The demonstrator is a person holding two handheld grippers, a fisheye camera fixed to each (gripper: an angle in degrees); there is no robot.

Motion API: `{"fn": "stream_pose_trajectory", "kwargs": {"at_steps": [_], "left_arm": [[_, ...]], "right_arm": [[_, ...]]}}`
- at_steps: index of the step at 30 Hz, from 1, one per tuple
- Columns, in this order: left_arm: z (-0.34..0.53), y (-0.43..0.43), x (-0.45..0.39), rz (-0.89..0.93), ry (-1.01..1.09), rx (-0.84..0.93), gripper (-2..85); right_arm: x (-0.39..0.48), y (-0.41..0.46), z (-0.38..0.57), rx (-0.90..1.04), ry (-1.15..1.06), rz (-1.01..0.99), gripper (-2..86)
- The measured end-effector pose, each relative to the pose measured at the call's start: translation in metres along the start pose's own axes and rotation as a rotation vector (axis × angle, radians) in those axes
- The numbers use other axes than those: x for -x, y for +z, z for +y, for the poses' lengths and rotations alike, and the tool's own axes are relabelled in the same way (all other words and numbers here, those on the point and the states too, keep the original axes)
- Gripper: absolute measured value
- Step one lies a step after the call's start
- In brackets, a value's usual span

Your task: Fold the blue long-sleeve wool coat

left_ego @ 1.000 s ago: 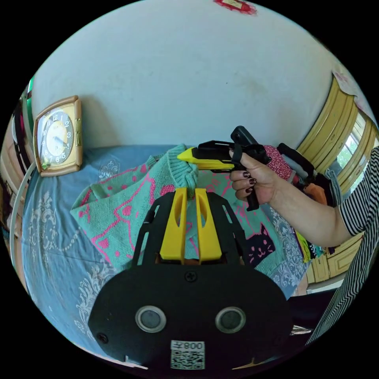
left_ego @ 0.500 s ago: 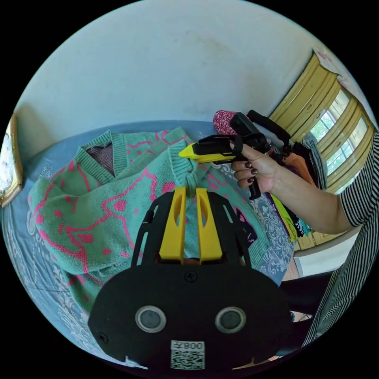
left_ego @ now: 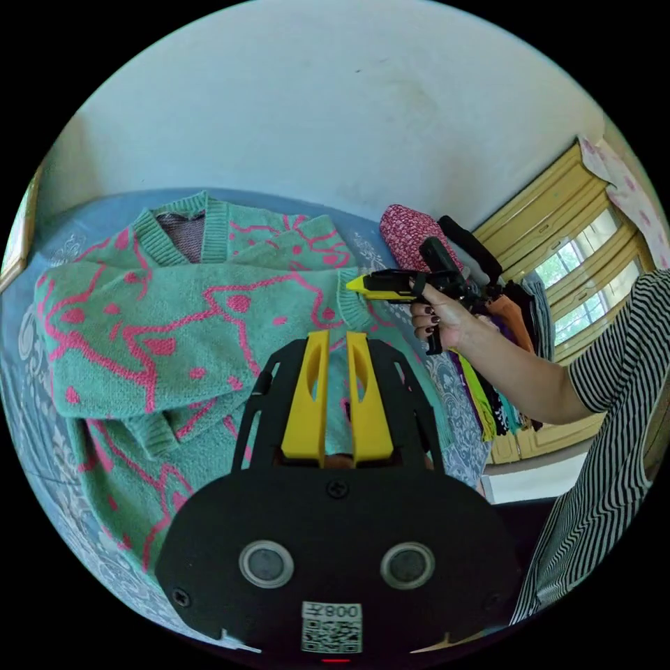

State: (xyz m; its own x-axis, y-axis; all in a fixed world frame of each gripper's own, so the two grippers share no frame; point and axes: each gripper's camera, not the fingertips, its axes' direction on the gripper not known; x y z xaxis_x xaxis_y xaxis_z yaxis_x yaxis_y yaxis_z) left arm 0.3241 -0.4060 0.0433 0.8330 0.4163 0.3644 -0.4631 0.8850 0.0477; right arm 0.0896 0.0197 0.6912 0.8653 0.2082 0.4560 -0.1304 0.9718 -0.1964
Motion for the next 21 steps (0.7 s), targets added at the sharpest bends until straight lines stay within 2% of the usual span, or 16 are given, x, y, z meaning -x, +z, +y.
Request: {"fn": "stream_pose_trajectory", "kwargs": {"at_steps": [7,12,18,21], "left_arm": [[0.013,-0.068,0.093,-0.306,-0.271,-0.126,3.3],[0.005,-0.086,0.127,-0.358,-0.322,-0.195,2.4],[0.001,-0.055,0.16,-0.421,-0.337,-0.059,1.0],[0.006,-0.044,0.174,-0.419,-0.323,-0.025,0.5]], "right_arm": [[-0.008,-0.015,0.004,-0.021,0.042,-0.026,2.8],[0.031,-0.049,-0.005,-0.076,-0.033,-0.063,2.7],[0.054,-0.055,-0.029,-0.03,-0.054,0.126,2.6],[0.042,-0.052,-0.029,-0.038,0.015,0.082,2.5]]}}
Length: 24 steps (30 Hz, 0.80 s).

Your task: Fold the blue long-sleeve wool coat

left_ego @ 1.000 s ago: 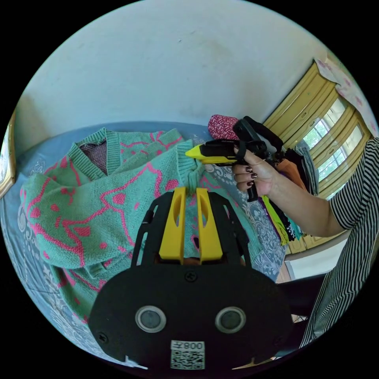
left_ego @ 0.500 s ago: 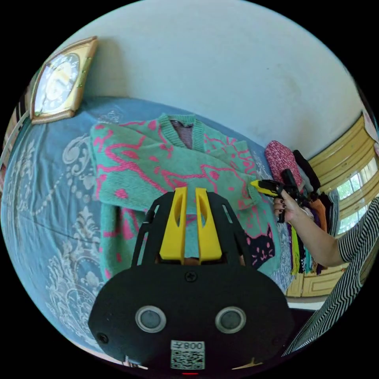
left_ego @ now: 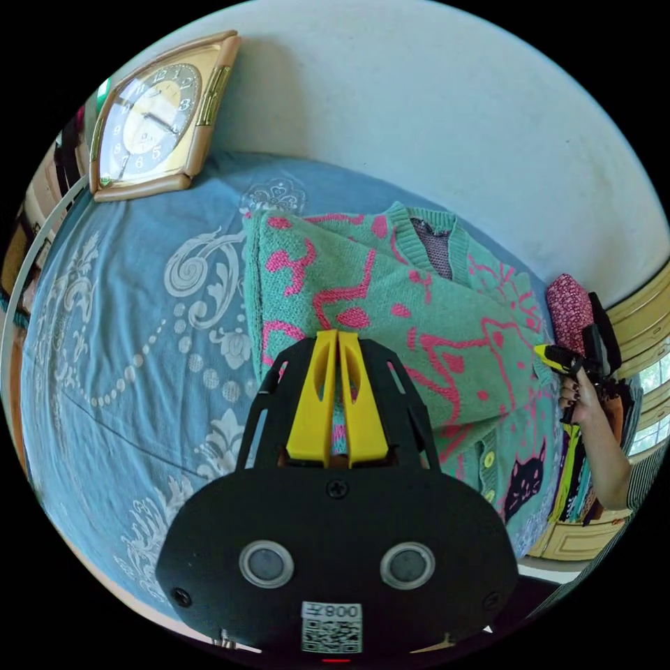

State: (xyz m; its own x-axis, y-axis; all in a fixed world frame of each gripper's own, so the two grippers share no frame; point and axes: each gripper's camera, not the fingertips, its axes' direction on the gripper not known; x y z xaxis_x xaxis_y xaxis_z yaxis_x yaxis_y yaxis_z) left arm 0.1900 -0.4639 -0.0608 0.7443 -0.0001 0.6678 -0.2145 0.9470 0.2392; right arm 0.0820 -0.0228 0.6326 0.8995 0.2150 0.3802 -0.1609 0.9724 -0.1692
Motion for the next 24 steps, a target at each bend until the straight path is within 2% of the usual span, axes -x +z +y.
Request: {"fn": "stream_pose_trajectory", "kwargs": {"at_steps": [5,12,14,16,17,19,24], "left_arm": [[0.004,-0.015,0.013,0.045,-0.019,-0.042,0.2],[0.002,-0.02,0.035,0.013,-0.006,-0.101,0.2],[0.002,-0.002,0.052,0.009,-0.049,-0.049,0.1],[0.007,0.016,0.065,0.021,-0.049,-0.005,0.1],[0.013,0.017,0.073,0.049,-0.062,-0.041,0.1],[0.018,0.018,0.082,0.08,-0.102,-0.028,0.1],[0.04,0.003,0.088,0.085,-0.098,-0.062,0.1]], "right_arm": [[0.029,-0.023,0.0,-0.036,-0.001,-0.015,2.1],[0.108,-0.074,0.007,-0.195,-0.057,0.102,0.4],[0.144,-0.061,0.001,-0.157,-0.14,0.102,0.2],[0.187,-0.019,-0.013,-0.017,-0.247,0.138,0.1],[0.195,-0.007,-0.016,0.021,-0.265,0.168,0.1],[0.215,0.039,-0.023,0.141,-0.328,0.358,0.0],[0.252,0.027,-0.027,0.104,-0.32,0.364,0.0]]}}
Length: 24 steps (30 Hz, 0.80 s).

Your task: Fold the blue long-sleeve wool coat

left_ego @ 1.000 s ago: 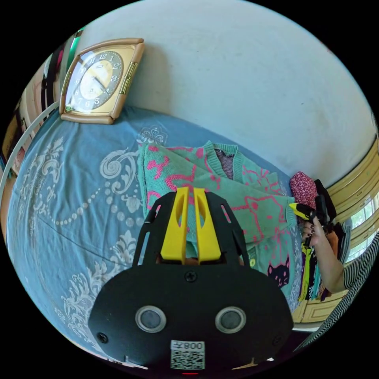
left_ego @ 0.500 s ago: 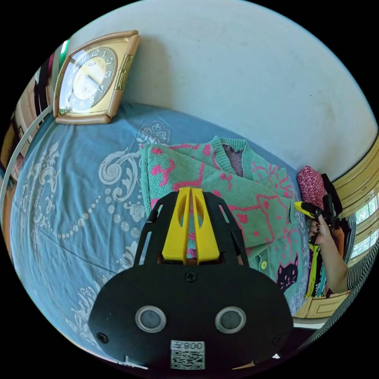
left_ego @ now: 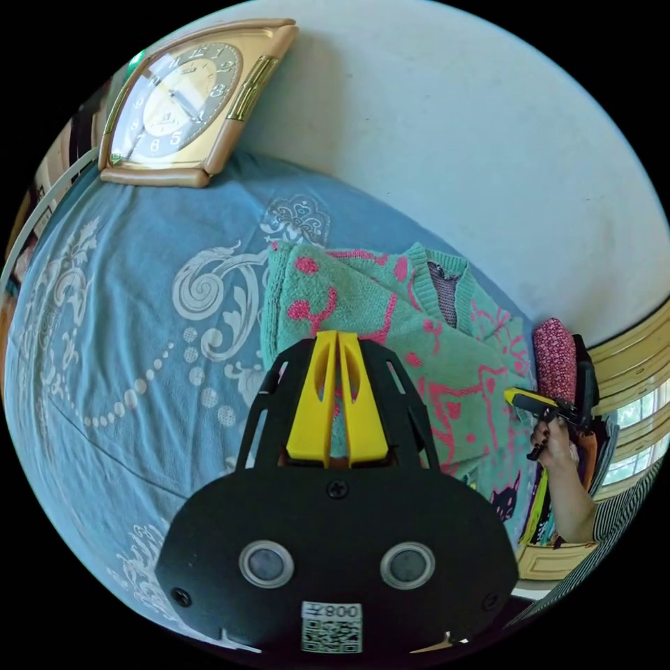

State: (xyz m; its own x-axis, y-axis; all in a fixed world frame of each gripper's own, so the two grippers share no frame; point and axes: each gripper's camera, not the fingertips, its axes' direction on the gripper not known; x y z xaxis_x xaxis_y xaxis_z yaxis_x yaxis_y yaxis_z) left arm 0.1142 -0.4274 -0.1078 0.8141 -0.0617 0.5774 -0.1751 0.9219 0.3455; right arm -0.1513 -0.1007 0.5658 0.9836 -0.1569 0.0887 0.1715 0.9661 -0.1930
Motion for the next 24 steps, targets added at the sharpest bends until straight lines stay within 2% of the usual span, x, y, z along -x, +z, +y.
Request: {"fn": "stream_pose_trajectory", "kwargs": {"at_steps": [3,5,6,8,10,13,15,17,21,24], "left_arm": [[0.024,-0.013,0.006,-0.027,0.011,-0.062,0.1],[0.04,0.002,0.021,-0.065,0.014,0.007,0.2],[0.044,0.005,0.026,-0.038,0.018,0.0,0.2],[0.055,0.003,0.053,0.1,-0.115,-0.018,0.1],[0.066,-0.008,0.058,0.123,-0.157,-0.063,0.1],[0.092,-0.028,0.048,0.161,-0.078,-0.131,0.2],[0.108,-0.027,0.044,0.165,-0.037,-0.11,0.2],[0.124,-0.003,0.047,0.063,0.012,0.051,0.2],[0.14,-0.016,0.057,0.148,-0.037,-0.009,0.1],[0.161,-0.027,0.038,0.234,0.063,-0.071,0.1]], "right_arm": [[0.021,-0.021,0.0,-0.035,-0.016,0.046,0.0],[0.034,-0.03,-0.001,-0.044,-0.021,0.104,0.0],[0.041,-0.03,-0.003,-0.035,-0.033,0.117,0.0],[0.046,-0.036,-0.006,-0.046,-0.034,0.111,0.0],[0.057,-0.057,-0.012,-0.043,-0.023,0.102,0.0],[0.085,-0.089,-0.003,-0.108,-0.069,0.134,0.0],[0.094,-0.091,0.003,-0.08,-0.079,0.149,0.0],[0.091,-0.075,0.005,0.017,-0.068,0.159,0.0],[0.094,-0.111,0.003,-0.043,-0.027,0.109,0.0],[0.114,-0.14,0.01,-0.105,-0.076,0.1,0.0]]}}
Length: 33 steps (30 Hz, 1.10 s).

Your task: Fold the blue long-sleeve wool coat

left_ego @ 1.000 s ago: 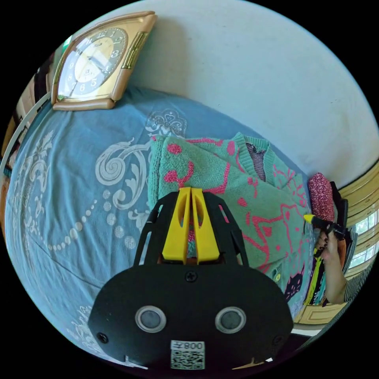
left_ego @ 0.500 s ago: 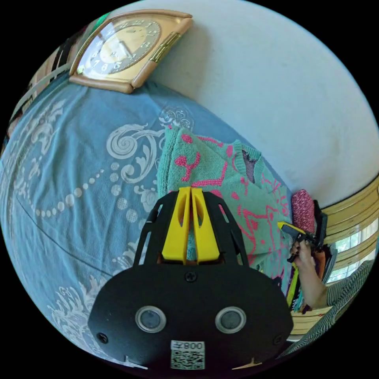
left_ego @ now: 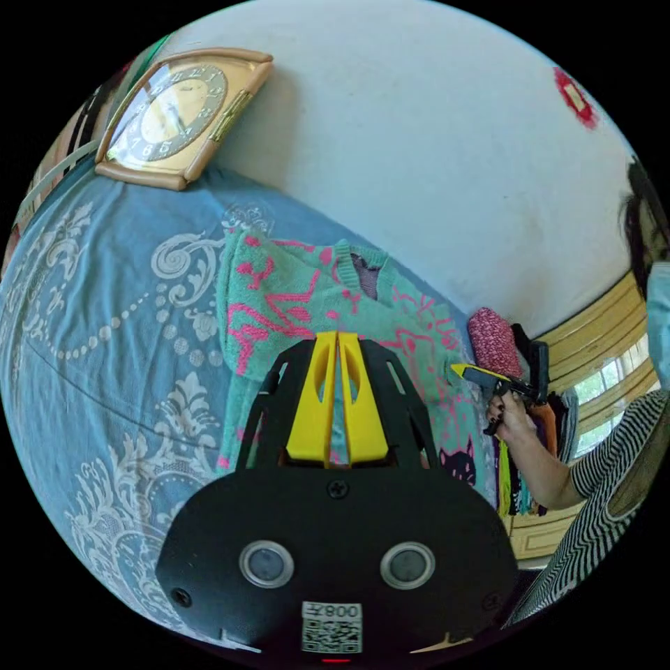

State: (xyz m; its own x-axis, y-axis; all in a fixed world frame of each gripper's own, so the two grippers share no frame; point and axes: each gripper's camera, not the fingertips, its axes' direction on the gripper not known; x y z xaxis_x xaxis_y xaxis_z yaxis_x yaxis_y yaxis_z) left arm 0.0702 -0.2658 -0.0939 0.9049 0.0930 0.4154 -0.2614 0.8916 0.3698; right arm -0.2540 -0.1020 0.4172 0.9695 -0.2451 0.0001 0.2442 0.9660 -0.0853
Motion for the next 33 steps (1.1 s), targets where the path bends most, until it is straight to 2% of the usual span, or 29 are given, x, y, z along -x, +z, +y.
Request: {"fn": "stream_pose_trajectory", "kwargs": {"at_steps": [3,4,9,12,17,20,22,31,33], "left_arm": [[0.021,0.042,-0.01,-0.085,0.083,0.224,0.2],[0.031,0.053,-0.007,-0.1,0.102,0.243,0.2],[0.057,0.023,0.008,-0.018,0.013,0.157,0.5],[0.095,-0.001,0.02,0.002,-0.034,0.185,1.3],[0.192,-0.062,0.069,-0.019,-0.341,0.247,5.1],[0.243,-0.09,0.09,-0.086,-0.471,0.33,7.5],[0.271,-0.099,0.1,-0.061,-0.543,0.37,8.6],[0.345,-0.093,0.123,-0.088,-0.574,0.55,10.7],[0.355,-0.095,0.128,-0.087,-0.588,0.537,10.7]], "right_arm": [[0.0,0.022,0.006,0.13,-0.01,0.065,0.0],[-0.005,0.021,0.011,0.091,0.005,0.029,0.0],[-0.016,-0.024,0.013,0.056,0.058,-0.034,0.0],[-0.02,-0.054,0.038,0.081,0.074,-0.058,0.0],[-0.035,-0.1,0.109,0.169,0.185,-0.119,0.1],[-0.042,-0.126,0.155,0.245,0.265,-0.111,0.3],[-0.052,-0.149,0.186,0.276,0.346,-0.112,0.7],[-0.094,-0.2,0.257,0.345,0.537,-0.086,5.9],[-0.099,-0.201,0.265,0.358,0.544,-0.081,6.4]]}}
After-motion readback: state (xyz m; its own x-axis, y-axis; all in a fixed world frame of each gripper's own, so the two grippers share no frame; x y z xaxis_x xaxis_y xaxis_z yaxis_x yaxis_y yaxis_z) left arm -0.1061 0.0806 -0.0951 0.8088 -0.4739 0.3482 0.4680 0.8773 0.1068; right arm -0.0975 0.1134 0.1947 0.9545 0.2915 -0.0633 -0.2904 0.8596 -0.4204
